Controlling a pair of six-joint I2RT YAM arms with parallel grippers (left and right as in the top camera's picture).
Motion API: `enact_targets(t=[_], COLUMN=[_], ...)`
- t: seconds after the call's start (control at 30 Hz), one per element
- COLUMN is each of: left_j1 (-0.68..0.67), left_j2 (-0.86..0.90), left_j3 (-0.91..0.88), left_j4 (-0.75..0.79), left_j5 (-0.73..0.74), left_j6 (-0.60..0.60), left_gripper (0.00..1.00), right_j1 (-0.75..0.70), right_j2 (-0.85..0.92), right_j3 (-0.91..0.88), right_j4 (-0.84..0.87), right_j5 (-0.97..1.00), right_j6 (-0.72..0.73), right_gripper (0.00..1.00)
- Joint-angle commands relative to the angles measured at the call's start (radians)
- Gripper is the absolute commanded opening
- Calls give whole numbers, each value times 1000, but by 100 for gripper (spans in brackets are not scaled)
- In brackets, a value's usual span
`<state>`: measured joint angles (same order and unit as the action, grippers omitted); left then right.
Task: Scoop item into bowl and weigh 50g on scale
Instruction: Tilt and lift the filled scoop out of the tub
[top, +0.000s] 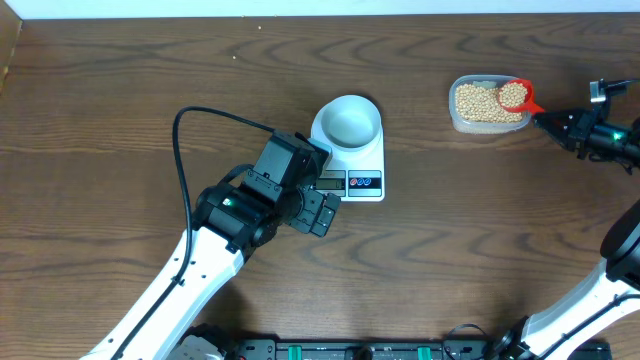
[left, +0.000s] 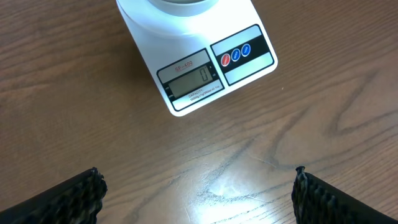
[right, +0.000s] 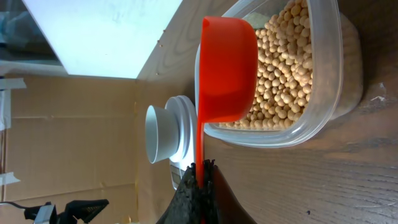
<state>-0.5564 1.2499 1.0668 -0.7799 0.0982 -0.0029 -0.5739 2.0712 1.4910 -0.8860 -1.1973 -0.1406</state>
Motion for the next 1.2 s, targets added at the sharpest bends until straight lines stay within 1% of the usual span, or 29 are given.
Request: enact_targets(t=[0.0,0.6,0.97,1.17], left_j1=[3,3,3,3], left_j2=[-2,-2,-3,-3], left_j3=[6,6,6,6], left_j4=[-2,-2,-2,-2], left_j5=[-5,-5,-5,-5], left_j6=[-1,-1,-1,-1], left_gripper=[98,98,98,98], right_j1=[-9,-14,-34,-32], right_j2=[11,11,11,11], right_j3=[-5,-5,-5,-5], right_j4=[-1,-21,-32,-35], right_j5=[-43,-45,-116,-202], right_j6=[-26,-27,-50,-71], right_gripper=[1,1,1,1])
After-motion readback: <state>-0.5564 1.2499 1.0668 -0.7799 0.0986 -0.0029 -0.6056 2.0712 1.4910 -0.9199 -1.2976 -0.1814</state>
